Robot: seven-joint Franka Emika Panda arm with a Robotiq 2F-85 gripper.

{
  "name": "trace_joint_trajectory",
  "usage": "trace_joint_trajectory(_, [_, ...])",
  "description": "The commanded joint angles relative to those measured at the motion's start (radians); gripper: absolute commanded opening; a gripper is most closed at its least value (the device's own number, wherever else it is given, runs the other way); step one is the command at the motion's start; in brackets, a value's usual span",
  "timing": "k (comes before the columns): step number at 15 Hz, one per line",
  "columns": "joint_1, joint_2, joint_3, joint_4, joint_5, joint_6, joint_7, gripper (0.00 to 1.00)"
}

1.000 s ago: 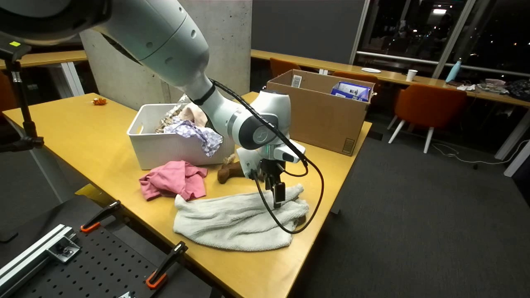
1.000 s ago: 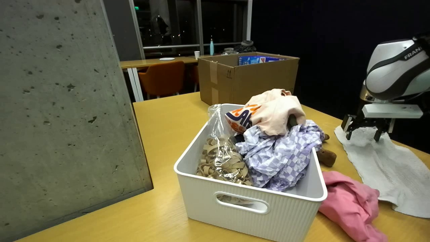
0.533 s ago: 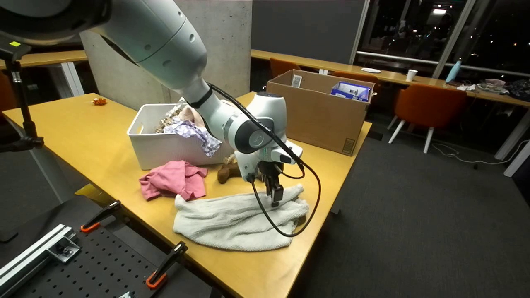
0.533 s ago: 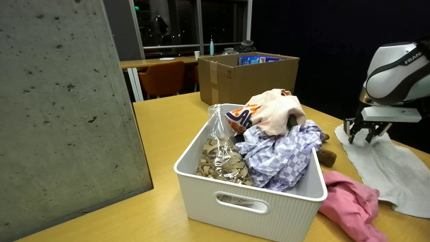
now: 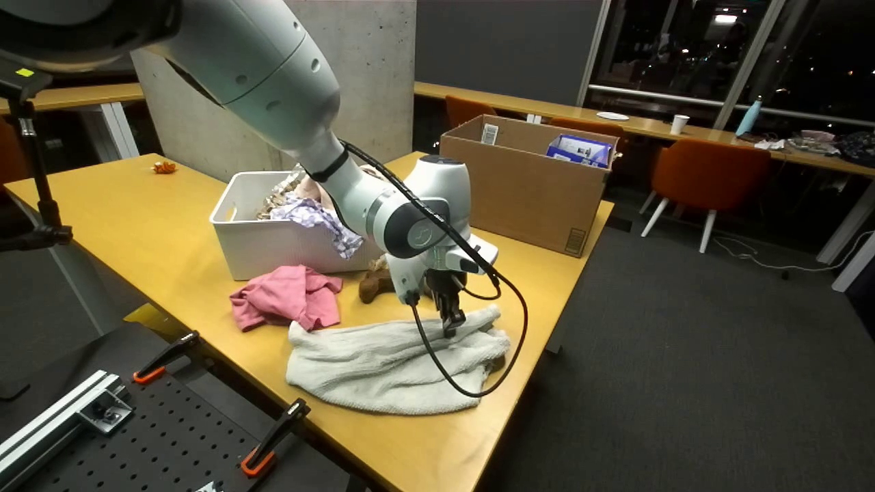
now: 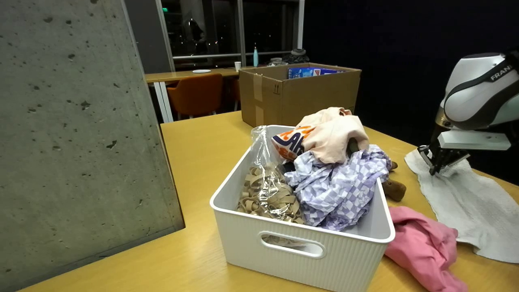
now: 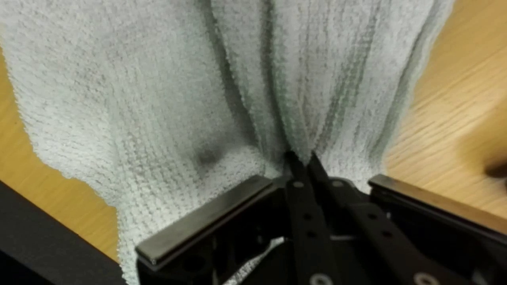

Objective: Place the towel over the moose then place them in the storage box.

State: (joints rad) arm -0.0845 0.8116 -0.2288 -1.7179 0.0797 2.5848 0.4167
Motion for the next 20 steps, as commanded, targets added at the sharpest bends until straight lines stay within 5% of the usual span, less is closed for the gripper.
trace_joint_trajectory(1, [0.010, -0.081, -0.023, -0.080, -0.013, 0.033, -0.024, 0.01])
trace_joint_trajectory(5, [0.007, -0.154, -0.061, -0.070, -0.039, -0.017, -0.045, 0.01])
trace_joint_trajectory(12, [-0.011, -0.168, -0.050, 0.131, -0.094, -0.161, -0.096, 0.01])
trace_joint_trajectory(20, [0.120, -0.156, 0.015, 0.302, -0.198, -0.326, -0.065, 0.01])
